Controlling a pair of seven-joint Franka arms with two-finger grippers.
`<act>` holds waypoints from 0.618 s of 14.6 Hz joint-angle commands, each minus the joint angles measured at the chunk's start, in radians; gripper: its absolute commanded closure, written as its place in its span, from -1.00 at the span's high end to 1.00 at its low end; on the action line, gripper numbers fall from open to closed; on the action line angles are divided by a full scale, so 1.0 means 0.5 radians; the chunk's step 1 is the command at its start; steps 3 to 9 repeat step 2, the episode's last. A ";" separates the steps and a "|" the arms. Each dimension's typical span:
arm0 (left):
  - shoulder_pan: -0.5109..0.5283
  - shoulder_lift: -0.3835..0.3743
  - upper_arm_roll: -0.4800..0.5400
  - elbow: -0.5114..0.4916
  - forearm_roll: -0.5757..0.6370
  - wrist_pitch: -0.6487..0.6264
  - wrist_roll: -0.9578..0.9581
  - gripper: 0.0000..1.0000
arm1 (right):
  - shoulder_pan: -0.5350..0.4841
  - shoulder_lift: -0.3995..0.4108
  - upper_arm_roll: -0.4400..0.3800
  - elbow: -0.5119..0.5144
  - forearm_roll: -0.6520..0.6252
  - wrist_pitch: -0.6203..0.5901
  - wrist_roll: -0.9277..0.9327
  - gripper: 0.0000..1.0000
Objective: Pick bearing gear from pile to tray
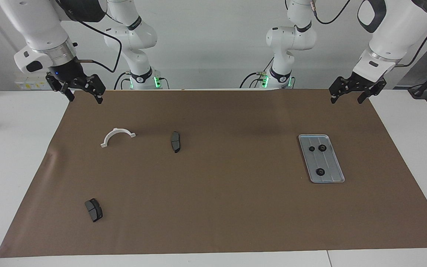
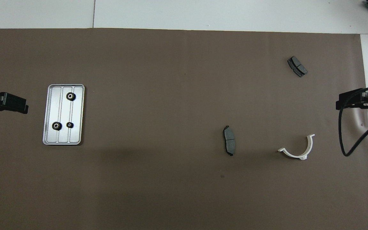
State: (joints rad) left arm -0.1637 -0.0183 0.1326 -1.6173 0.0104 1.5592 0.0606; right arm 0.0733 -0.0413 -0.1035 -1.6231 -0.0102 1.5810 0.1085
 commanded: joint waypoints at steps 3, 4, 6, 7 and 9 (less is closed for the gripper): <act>0.014 -0.052 -0.001 -0.042 -0.036 0.005 -0.014 1.00 | -0.006 -0.043 0.002 -0.043 0.020 -0.005 0.016 1.00; 0.014 -0.052 -0.001 -0.042 -0.036 0.005 -0.014 1.00 | -0.006 -0.043 0.002 -0.043 0.020 -0.005 0.016 1.00; 0.014 -0.052 -0.001 -0.042 -0.036 0.005 -0.014 1.00 | -0.006 -0.043 0.002 -0.043 0.020 -0.005 0.016 1.00; 0.014 -0.052 -0.001 -0.042 -0.036 0.005 -0.014 1.00 | -0.006 -0.043 0.002 -0.043 0.020 -0.005 0.016 1.00; 0.014 -0.052 -0.001 -0.042 -0.036 0.005 -0.014 1.00 | -0.006 -0.043 0.002 -0.043 0.020 -0.005 0.016 1.00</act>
